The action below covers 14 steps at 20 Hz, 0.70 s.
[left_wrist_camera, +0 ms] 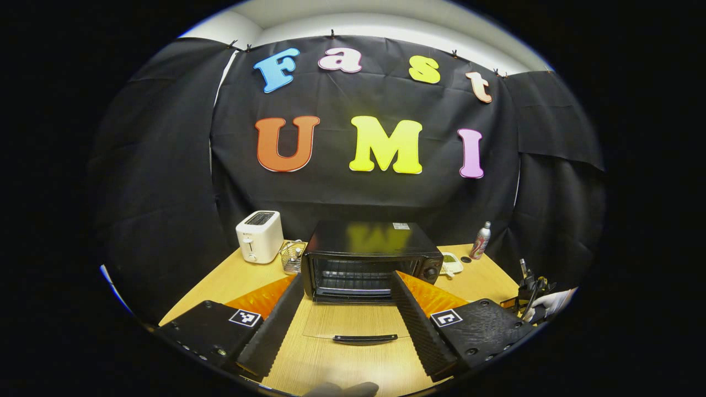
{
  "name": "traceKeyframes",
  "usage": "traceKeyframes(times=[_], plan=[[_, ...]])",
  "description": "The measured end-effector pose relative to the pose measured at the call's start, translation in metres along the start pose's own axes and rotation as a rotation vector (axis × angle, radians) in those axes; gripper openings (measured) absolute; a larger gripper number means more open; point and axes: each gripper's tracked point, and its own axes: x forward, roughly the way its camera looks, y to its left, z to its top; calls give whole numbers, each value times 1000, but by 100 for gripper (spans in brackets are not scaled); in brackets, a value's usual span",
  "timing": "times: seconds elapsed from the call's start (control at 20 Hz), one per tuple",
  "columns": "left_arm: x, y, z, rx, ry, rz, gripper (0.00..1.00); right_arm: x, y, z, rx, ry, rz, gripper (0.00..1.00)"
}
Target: Open the electric oven with the left hand, put the food in, and close the electric oven.
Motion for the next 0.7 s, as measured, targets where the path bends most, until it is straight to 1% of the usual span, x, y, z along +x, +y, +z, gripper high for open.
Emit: traceKeyframes(times=[0.05,0.1,0.15,0.2,0.3,0.35,0.4,0.45,0.5,0.55,0.65,0.7], plan=[[-1,0,1,2,-2,-1,96,-7,3,-1,9,-26,-1,1],[-2,-1,1,6,-3,-4,96,-1,9,-1,13,-46,1,4],[-3,0,2,11,-5,0,96,-5,18,-5,21,-60,12,4],[-3,1,4,15,-6,-2,95,-21,24,-10,35,-73,27,3],[-5,4,6,21,-13,2,96,-27,41,-16,55,-114,52,4],[-7,6,9,25,-13,4,95,-27,50,-20,60,-132,59,0],[-7,9,10,29,-18,11,96,-25,61,-25,65,-141,66,0],[-9,11,12,29,-18,13,96,-25,73,-32,77,-153,73,4],[-11,13,13,30,-19,15,96,-18,86,-40,86,-157,83,0],[-12,16,15,33,-18,18,96,-12,98,-50,95,-156,88,4],[-15,24,16,43,-20,27,96,5,117,-70,126,-157,84,4],[-16,27,17,47,-18,28,96,15,126,-77,148,-164,85,0]])
